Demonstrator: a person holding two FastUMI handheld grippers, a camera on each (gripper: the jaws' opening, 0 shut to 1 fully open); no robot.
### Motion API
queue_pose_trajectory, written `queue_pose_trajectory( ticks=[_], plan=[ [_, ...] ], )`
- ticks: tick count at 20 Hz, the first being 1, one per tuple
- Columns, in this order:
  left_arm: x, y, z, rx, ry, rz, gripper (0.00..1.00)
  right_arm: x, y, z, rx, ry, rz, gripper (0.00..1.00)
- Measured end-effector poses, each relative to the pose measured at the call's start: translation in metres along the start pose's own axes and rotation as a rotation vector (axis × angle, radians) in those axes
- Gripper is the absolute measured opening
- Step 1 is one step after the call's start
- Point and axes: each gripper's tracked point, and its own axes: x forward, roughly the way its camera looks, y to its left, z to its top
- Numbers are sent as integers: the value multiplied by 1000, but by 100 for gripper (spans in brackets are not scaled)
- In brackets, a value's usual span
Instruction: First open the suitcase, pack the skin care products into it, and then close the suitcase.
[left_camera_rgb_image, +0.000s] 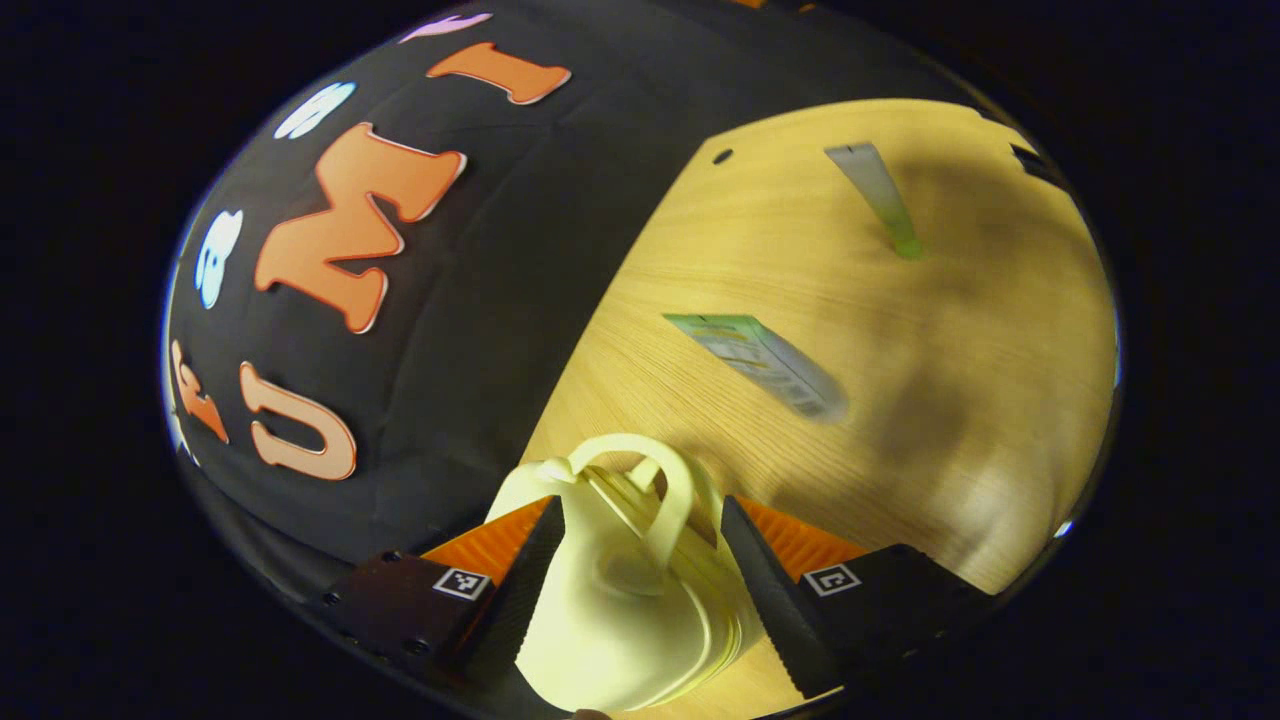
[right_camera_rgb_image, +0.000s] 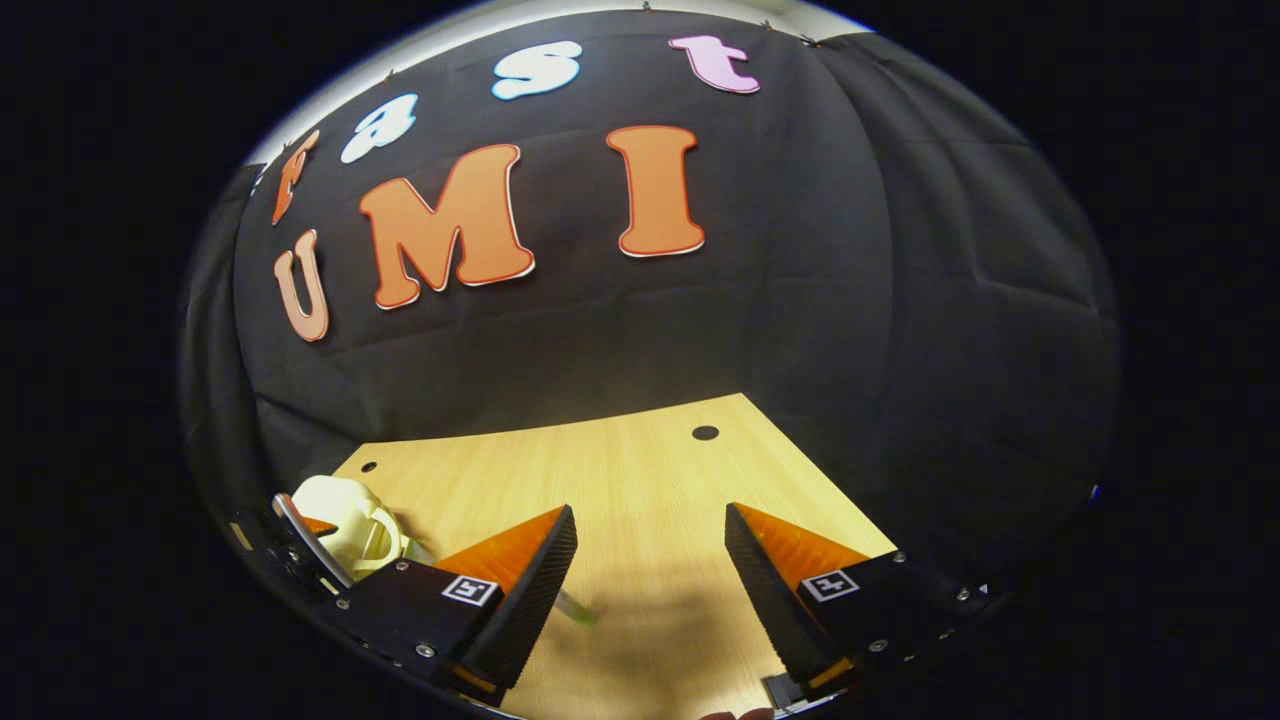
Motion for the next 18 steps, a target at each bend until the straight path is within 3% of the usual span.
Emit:
queue_pose_trajectory(
  ticks=[5, 11, 13, 14, 15, 16, 17, 18],
  plan=[
    [13, 6, -3, 59, 53, 38, 98, 7, -9, -7, -6, 33, -10, 95],
    [32, 8, -2, 115, 87, 10, 100, 12, -6, -3, -12, 36, -7, 94],
    [39, 5, -7, 120, 113, -2, 93, 12, -6, 0, -8, 32, -13, 94],
    [43, 3, -8, 121, 115, -13, 73, 11, -7, 2, -5, 30, -15, 94],
    [42, -1, -9, 126, 120, -28, 69, 10, -8, 2, -4, 29, -19, 94],
    [44, -9, -12, 129, 133, -56, 54, 9, -8, 2, -3, 31, -22, 94],
    [44, -18, -18, 131, 164, -85, 48, 9, -7, 2, -1, 31, -22, 95],
    [43, -17, -15, 140, 164, -96, 17, 8, -5, 4, 4, 30, -21, 95]
  ],
)
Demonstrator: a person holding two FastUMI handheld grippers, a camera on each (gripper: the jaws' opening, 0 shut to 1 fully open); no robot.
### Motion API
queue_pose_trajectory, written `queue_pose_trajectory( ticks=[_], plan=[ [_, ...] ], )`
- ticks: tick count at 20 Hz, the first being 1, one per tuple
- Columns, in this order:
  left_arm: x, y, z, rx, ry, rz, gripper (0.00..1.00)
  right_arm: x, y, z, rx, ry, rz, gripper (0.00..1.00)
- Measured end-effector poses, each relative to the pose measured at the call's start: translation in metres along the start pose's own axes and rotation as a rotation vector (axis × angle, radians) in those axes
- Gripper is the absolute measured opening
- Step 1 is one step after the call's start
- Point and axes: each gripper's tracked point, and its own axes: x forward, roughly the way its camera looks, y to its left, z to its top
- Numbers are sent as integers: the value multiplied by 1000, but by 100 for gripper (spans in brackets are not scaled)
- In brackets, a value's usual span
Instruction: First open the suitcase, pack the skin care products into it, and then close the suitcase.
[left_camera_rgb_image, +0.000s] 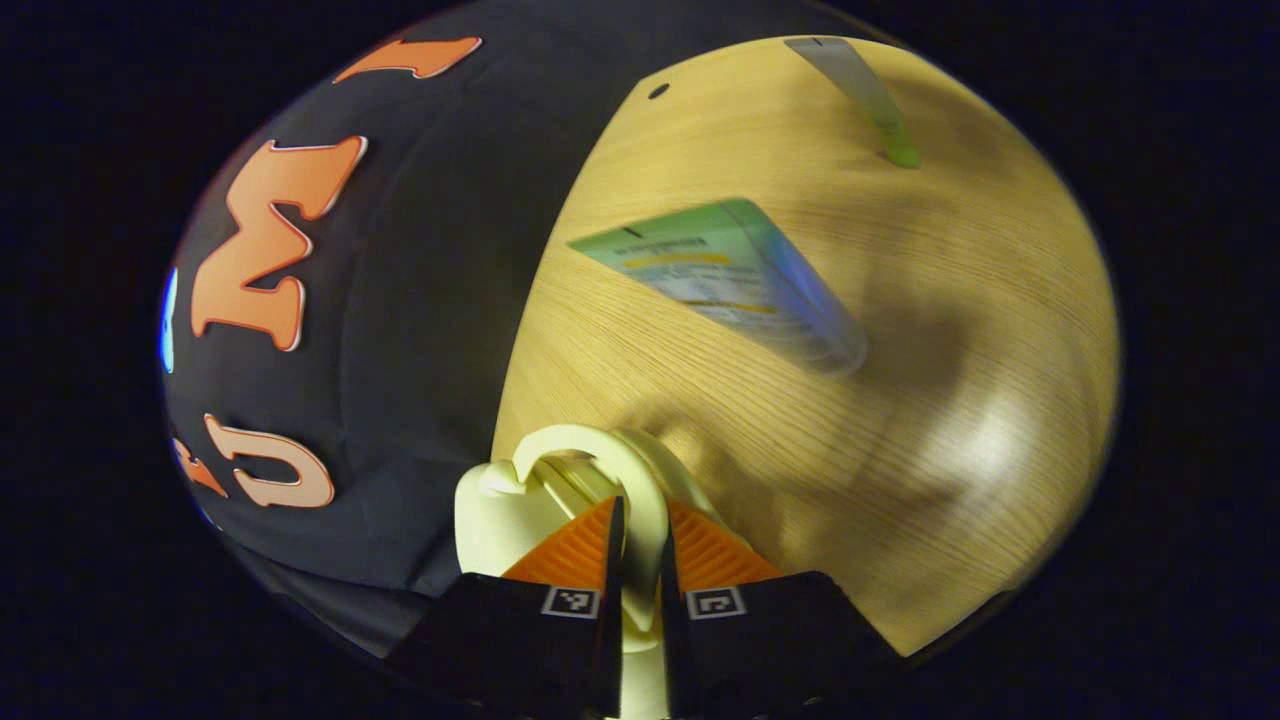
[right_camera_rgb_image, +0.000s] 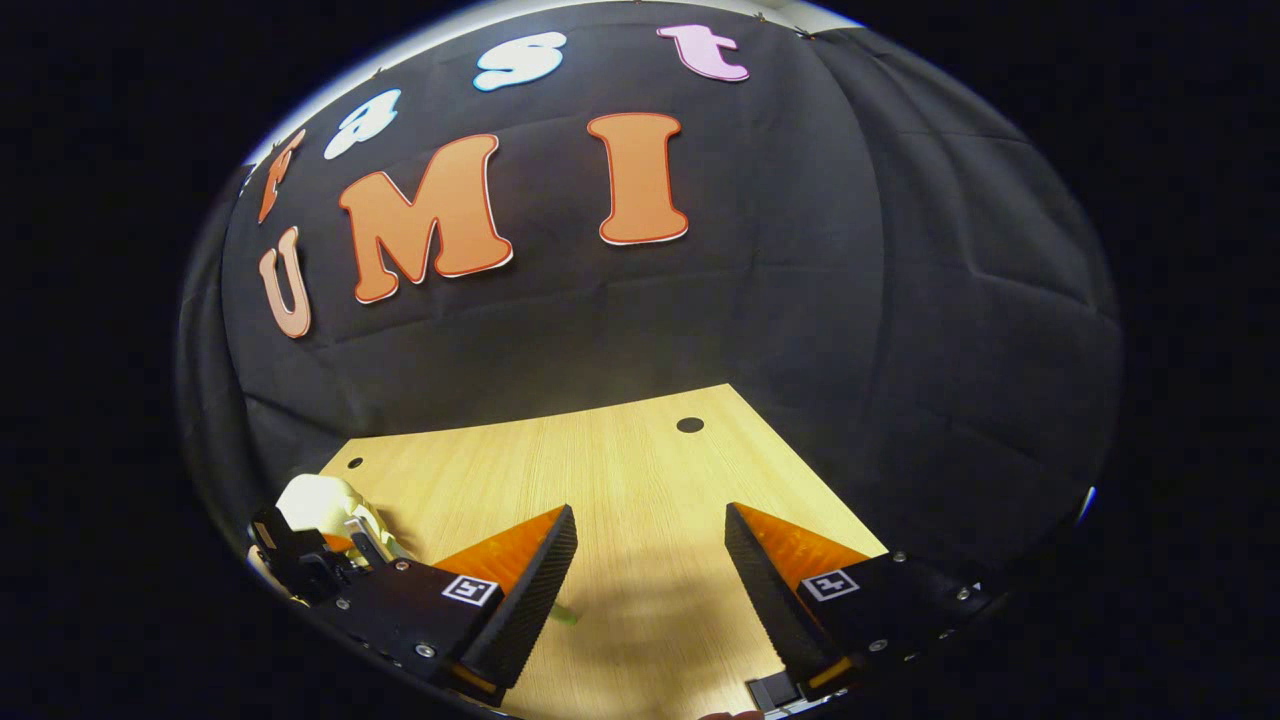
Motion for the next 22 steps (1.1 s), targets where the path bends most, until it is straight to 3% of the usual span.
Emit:
queue_pose_trajectory(
  ticks=[1, 2, 5, 9, 13, 18, 22],
  plan=[
    [-2, 3, 3, -17, -6, 1, 17, -2, 2, 0, 4, 0, 2, 95],
    [-7, 4, 3, -75, -16, -27, 9, -1, 5, 0, 5, -1, 7, 95],
    [-28, 15, 5, -286, -46, -106, 9, -3, 15, 2, -2, -12, 18, 94],
    [-40, 50, 6, -493, -126, -176, 9, -8, 41, 7, 6, -34, 41, 94],
    [-35, 71, -24, -703, -206, -244, 9, -11, 71, 16, -16, -62, 52, 94],
    [-36, 109, -71, -905, -282, -267, 9, -17, 117, 27, -34, -87, 71, 94],
    [-41, 152, -130, -972, -304, -240, 9, -24, 154, 29, -53, -106, 72, 95]
  ],
)
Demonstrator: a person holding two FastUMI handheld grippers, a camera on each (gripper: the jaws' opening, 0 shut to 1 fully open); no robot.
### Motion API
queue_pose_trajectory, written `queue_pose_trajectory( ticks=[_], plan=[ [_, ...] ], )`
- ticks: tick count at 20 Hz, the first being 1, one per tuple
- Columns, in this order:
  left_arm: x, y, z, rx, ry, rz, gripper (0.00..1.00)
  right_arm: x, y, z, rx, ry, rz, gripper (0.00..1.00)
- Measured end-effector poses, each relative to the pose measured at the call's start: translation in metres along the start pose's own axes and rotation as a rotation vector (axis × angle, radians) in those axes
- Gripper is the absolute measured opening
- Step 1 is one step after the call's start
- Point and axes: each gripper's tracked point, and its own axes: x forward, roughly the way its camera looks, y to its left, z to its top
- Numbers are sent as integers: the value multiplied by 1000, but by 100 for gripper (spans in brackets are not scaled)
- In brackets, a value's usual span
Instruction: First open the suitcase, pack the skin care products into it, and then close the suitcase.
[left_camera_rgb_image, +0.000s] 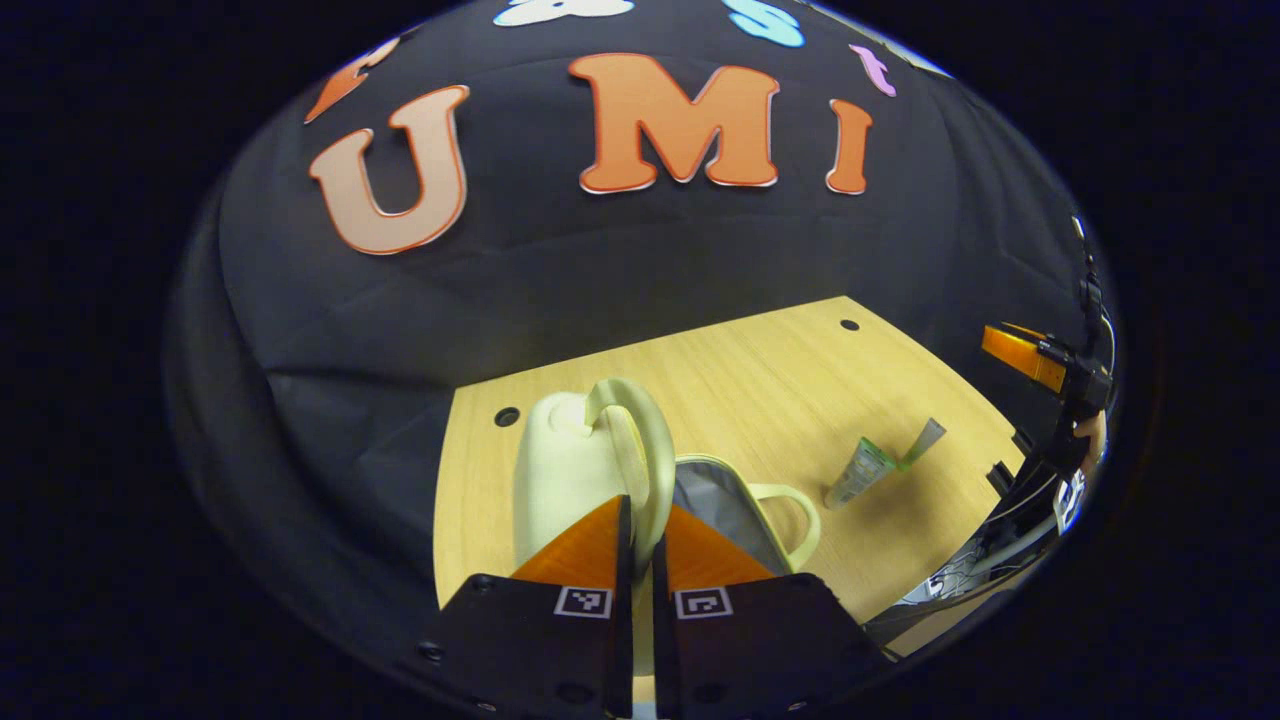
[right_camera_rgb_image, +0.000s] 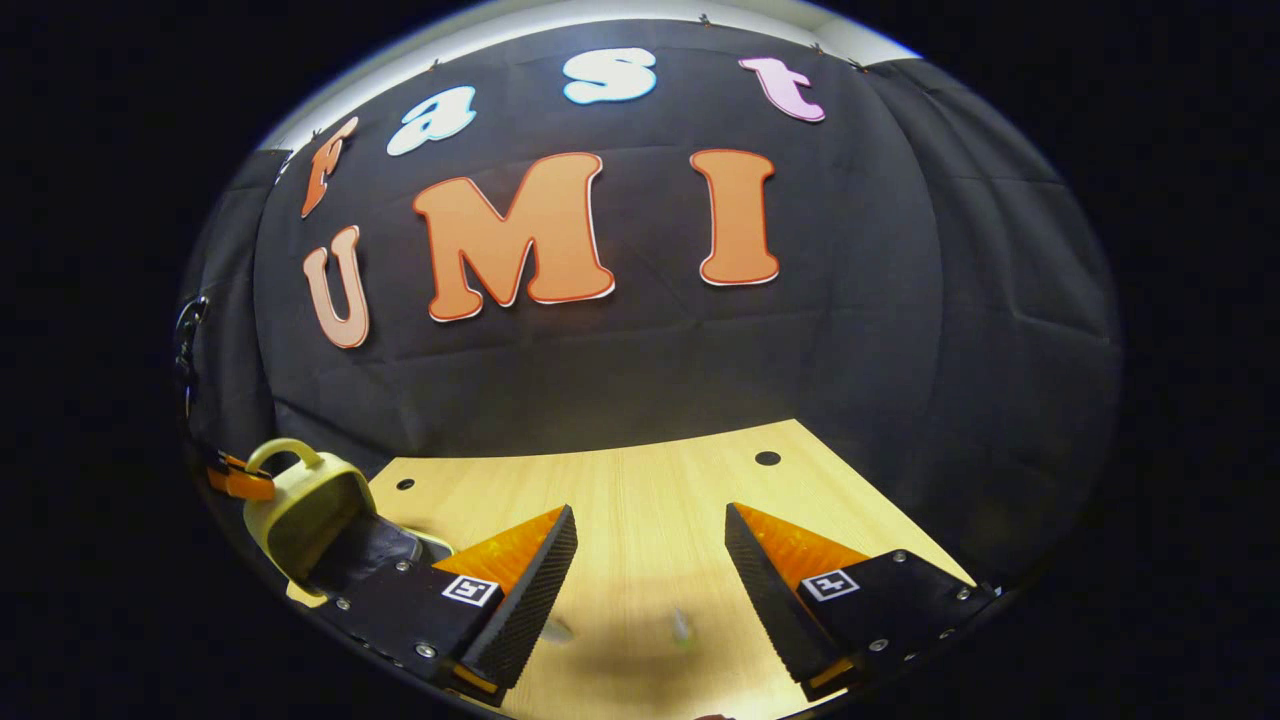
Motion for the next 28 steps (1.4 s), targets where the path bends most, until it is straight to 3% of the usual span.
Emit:
queue_pose_trajectory(
  ticks=[7, 13, 19, 25, 27, 28],
  plan=[
    [-20, 134, -25, -106, -24, 68, 9, -9, 54, 2, -14, -16, -26, 94],
    [-3, 227, -103, -100, 95, 183, 8, -13, 79, -1, -39, -14, -64, 95],
    [39, 278, -190, -221, 200, 214, 8, -5, 101, -4, -22, 2, -61, 95],
    [72, 290, -261, -297, 275, 216, 8, -1, 111, -11, -46, 22, -61, 95],
    [81, 296, -283, -312, 302, 253, 9, -1, 112, -11, -48, 26, -61, 94],
    [83, 298, -283, -322, 316, 259, 19, -1, 112, -11, -49, 26, -62, 94]
  ],
)
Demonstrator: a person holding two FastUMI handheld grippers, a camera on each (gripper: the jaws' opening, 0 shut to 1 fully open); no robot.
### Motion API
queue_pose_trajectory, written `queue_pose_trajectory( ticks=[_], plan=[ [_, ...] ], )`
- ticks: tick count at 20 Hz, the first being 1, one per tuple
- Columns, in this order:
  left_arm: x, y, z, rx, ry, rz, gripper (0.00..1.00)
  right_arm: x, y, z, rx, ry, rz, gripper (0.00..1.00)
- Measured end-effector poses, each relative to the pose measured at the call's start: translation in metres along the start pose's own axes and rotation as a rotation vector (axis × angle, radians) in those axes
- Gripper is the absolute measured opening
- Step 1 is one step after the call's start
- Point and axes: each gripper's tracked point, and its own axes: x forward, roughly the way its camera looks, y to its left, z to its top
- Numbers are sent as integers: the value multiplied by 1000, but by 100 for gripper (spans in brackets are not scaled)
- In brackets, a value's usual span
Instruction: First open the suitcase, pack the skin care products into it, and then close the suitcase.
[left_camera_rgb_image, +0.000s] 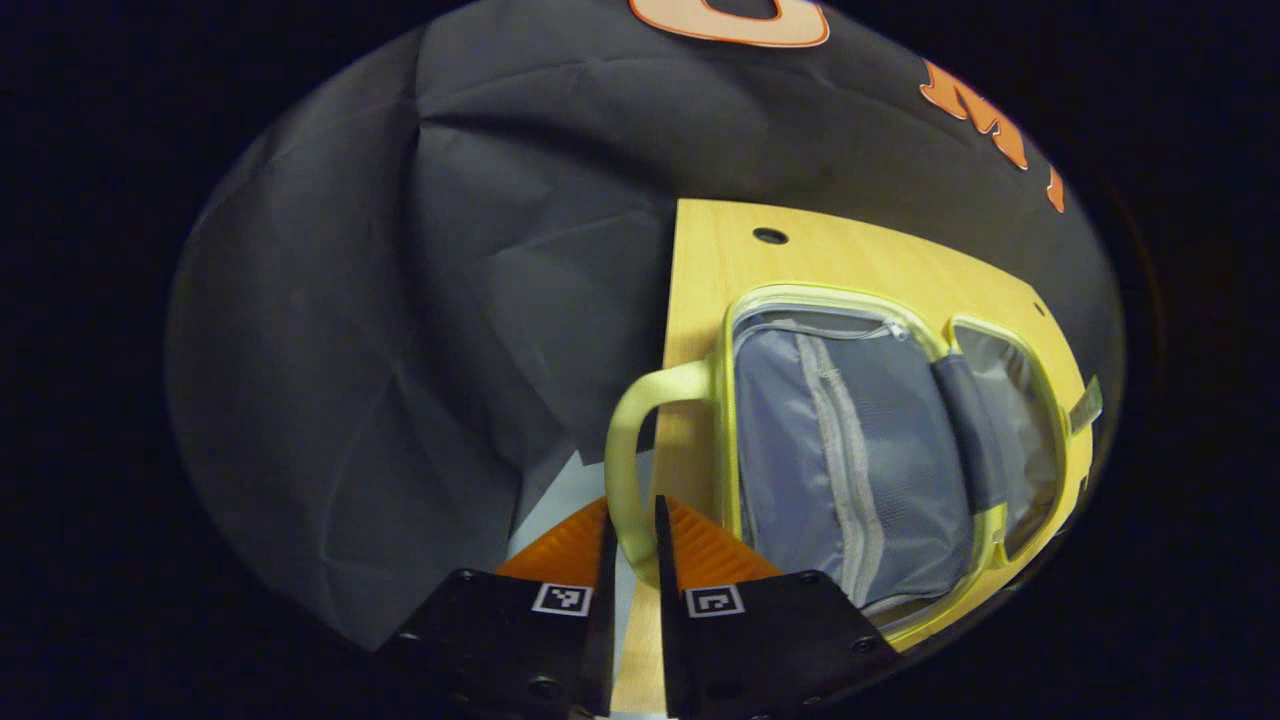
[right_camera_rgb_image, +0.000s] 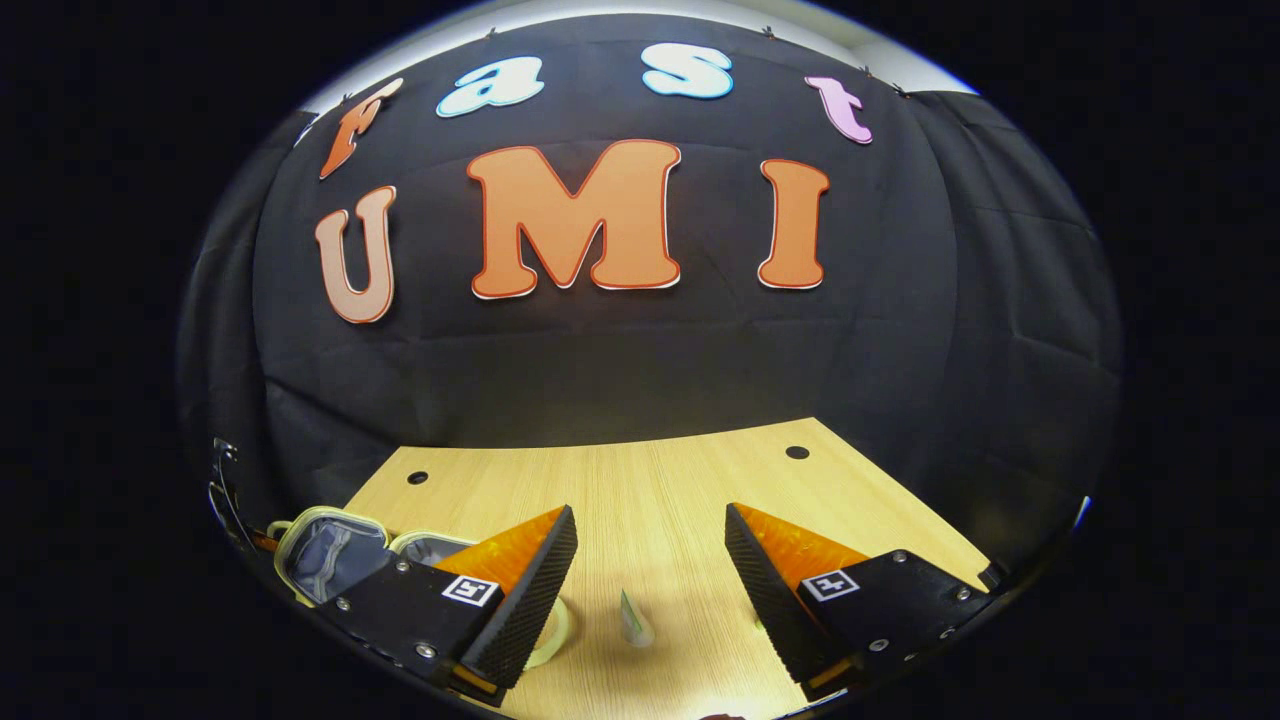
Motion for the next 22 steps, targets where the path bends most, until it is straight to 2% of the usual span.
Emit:
queue_pose_trajectory(
  ticks=[1, 2, 3, 5, 7, 8, 10, 15, 19, 22],
  plan=[
    [3, 5, 1, -2, 5, 33, 20, 0, 0, 0, -2, 0, -1, 94],
    [3, 10, 5, -2, 0, 45, 30, 1, -1, 1, -4, 0, -3, 94],
    [-1, 11, 9, -8, -17, 43, 30, 2, -2, -1, -6, 0, -3, 95],
    [-12, 24, 15, -2, -42, 97, 59, 2, -7, -2, -10, 1, -5, 94],
    [-27, 16, 26, -9, -86, 122, 88, 2, -14, -4, -13, 2, -8, 95],
    [-37, 10, 36, -17, -124, 131, 96, 3, -18, -4, -14, 1, -10, 95],
    [-63, -2, 65, -28, -233, 162, 99, 3, -25, -8, -21, 3, -11, 95],
    [-161, -79, 136, -4, -459, 126, 99, 4, -47, -10, -42, -9, 4, 94],
    [-194, -188, 157, 29, -540, 29, 98, 6, -75, -13, -47, -7, 29, 94],
    [-212, -272, 159, 40, -556, -45, 99, 9, -105, -11, -51, -8, 40, 94]
  ],
)
